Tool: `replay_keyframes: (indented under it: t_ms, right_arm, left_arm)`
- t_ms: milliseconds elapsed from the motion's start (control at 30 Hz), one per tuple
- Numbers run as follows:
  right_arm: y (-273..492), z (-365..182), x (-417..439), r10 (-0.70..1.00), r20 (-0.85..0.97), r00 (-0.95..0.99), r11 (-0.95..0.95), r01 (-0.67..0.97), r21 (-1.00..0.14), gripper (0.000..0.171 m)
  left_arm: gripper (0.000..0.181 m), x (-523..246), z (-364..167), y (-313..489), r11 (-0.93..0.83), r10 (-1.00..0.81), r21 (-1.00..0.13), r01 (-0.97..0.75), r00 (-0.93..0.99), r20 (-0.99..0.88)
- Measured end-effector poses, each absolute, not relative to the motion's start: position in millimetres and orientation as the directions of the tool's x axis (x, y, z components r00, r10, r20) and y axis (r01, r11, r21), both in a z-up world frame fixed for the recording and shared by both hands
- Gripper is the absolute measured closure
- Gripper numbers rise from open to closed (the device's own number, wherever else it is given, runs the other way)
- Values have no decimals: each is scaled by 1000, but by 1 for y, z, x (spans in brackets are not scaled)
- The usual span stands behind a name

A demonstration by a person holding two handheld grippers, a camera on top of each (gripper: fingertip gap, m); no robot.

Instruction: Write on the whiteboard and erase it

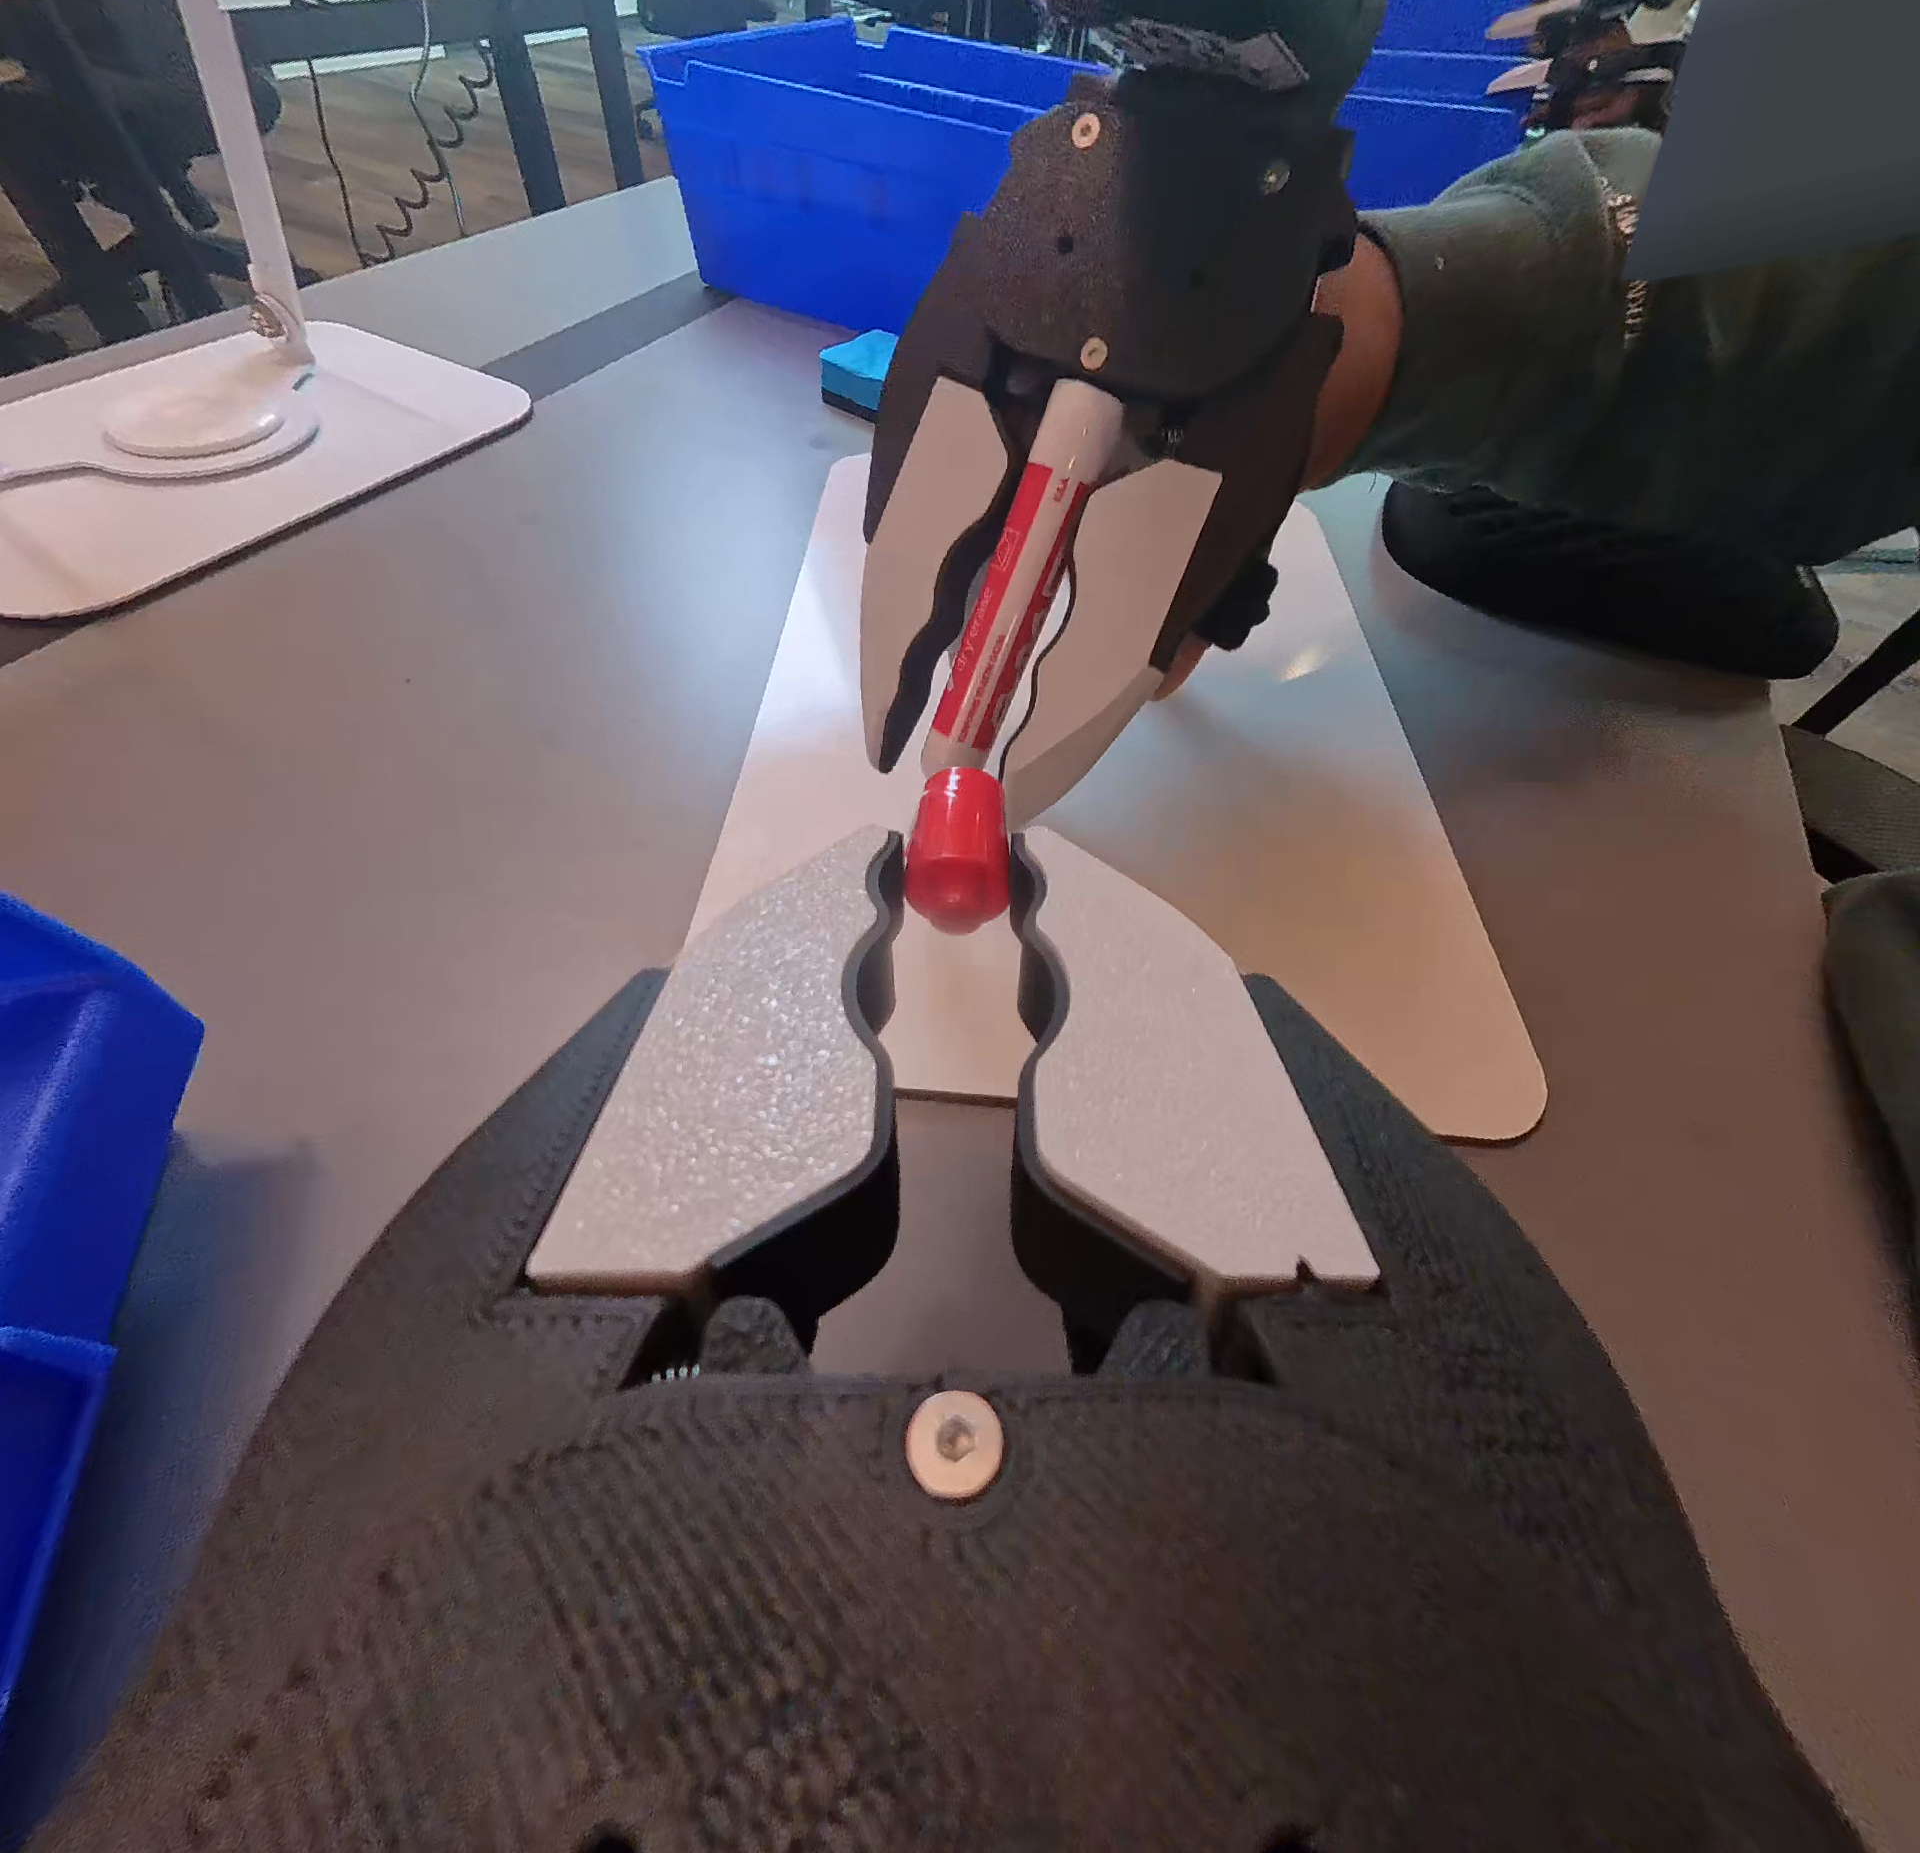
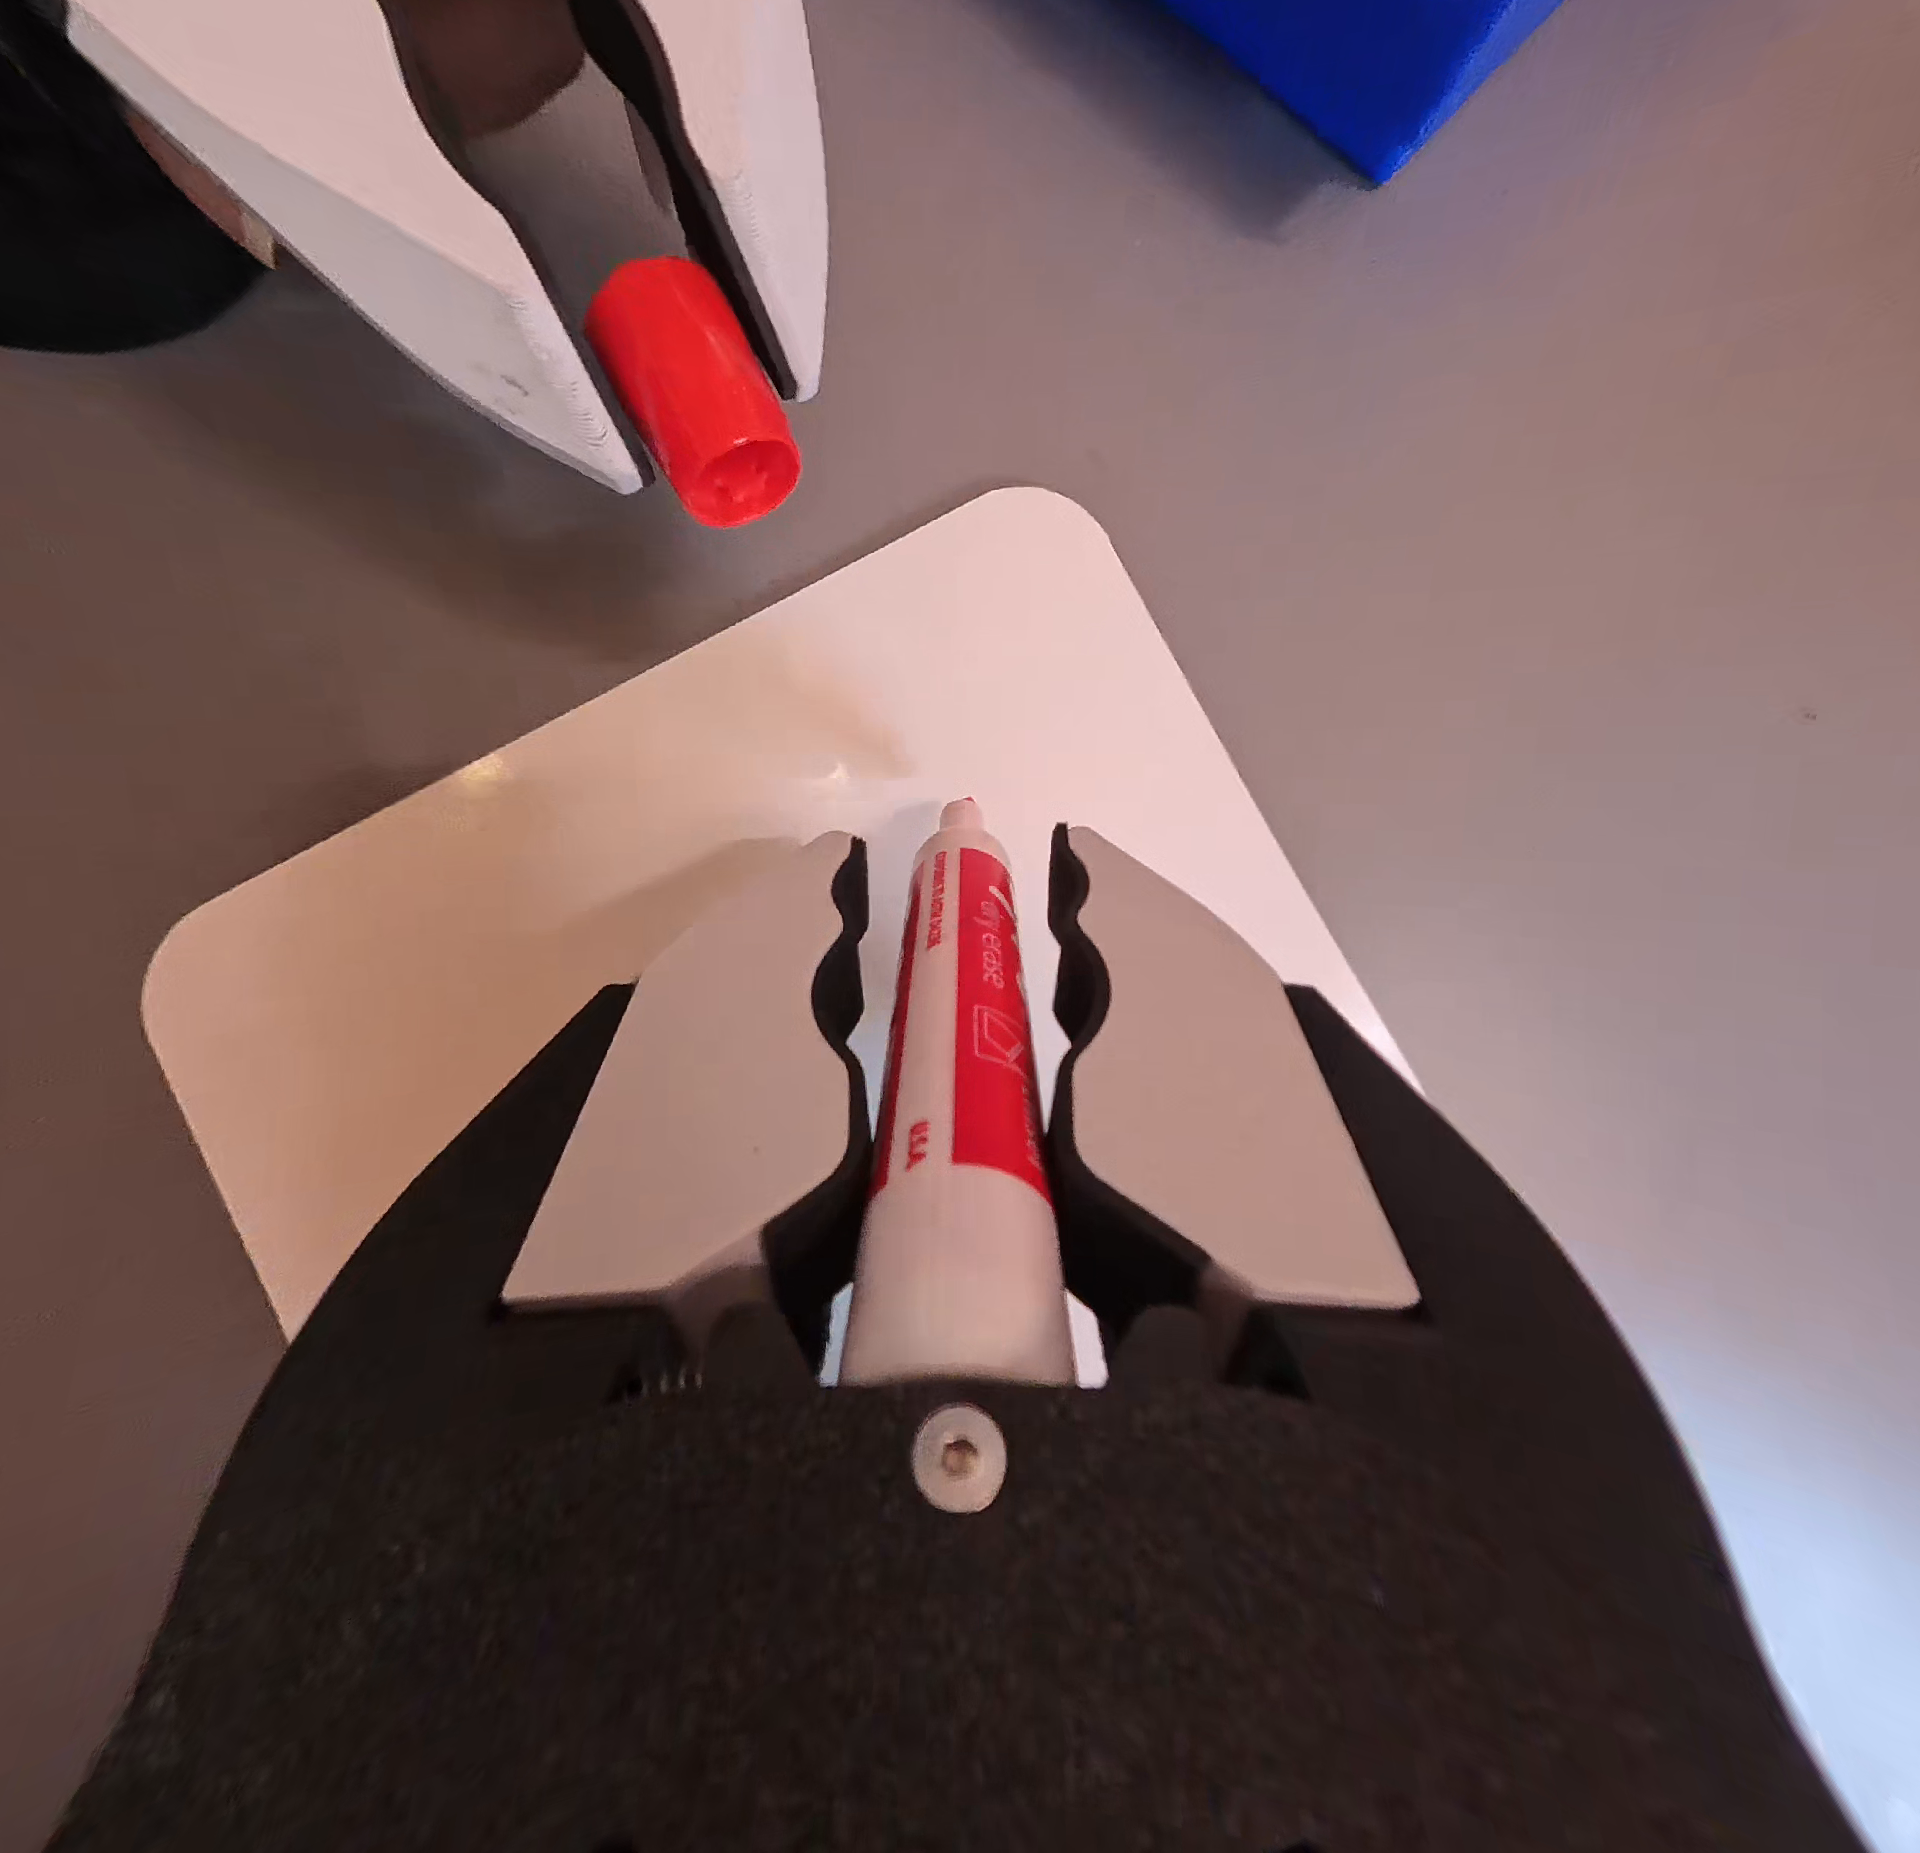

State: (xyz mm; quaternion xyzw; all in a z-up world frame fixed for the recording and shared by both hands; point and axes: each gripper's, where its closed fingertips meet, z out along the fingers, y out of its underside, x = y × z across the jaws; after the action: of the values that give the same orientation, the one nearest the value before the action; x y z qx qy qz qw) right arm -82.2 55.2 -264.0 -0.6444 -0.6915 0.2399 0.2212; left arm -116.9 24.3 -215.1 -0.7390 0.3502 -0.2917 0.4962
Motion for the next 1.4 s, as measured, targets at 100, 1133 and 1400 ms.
replay_keyframes:
  t_ms: [100, 1133, 1400]
  right_arm:
    - [56, -266, -86, 996, 14, -89, 80, 803, -590, 137]
    - [2, -277, -71, 967, -31, -253, 212, 865, -456, 138]
    - [23, -277, -31, 981, 9, -192, 182, 915, -360, 138]
  left_arm:
    - [162, -121, -217, 28, -284, -791, -935, -214, 603, 102]
    - [162, -135, -212, 37, -300, -751, -941, -154, 646, 134]
    - [162, -133, -212, 36, -298, -756, -941, -161, 642, 130]
